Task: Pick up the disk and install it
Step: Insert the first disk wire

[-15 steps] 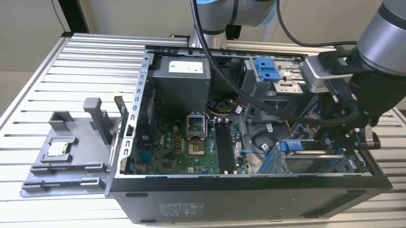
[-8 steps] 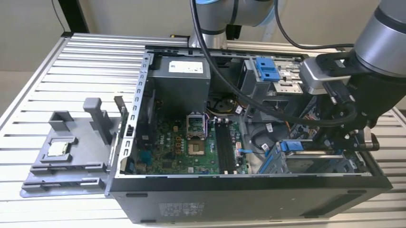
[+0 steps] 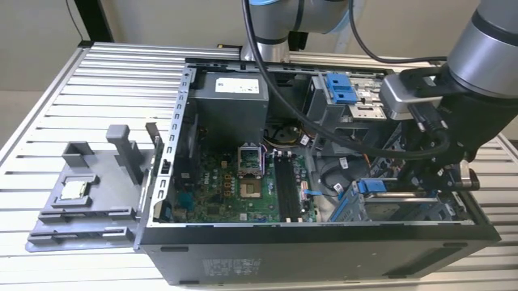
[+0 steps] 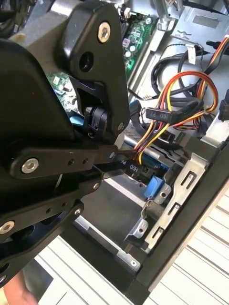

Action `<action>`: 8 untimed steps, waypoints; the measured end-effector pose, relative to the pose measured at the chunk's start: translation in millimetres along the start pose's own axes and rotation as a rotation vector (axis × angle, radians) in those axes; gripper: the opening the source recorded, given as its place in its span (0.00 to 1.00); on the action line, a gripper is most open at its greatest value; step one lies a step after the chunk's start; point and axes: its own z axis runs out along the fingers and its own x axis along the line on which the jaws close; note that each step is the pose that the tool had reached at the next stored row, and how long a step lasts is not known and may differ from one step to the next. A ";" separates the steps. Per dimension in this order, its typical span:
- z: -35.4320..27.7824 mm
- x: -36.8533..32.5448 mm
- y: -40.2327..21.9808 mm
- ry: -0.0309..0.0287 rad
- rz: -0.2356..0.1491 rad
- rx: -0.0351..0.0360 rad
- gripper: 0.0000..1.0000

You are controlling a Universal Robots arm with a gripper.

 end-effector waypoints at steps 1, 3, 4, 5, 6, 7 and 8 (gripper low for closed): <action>0.4 -0.2 0.0 0.0004 0.000 0.0000 0.00; 0.6 -0.2 0.1 0.0006 0.000 0.0000 0.00; 0.6 -0.2 0.1 0.0008 0.000 0.0001 0.00; 0.6 -0.2 0.1 0.0009 0.000 0.0000 0.00; 0.6 -0.2 0.1 0.0009 0.000 0.0001 0.00; 0.6 -0.2 0.1 0.0010 0.000 0.0000 0.00; 0.6 -0.2 0.1 0.0011 0.000 0.0001 0.00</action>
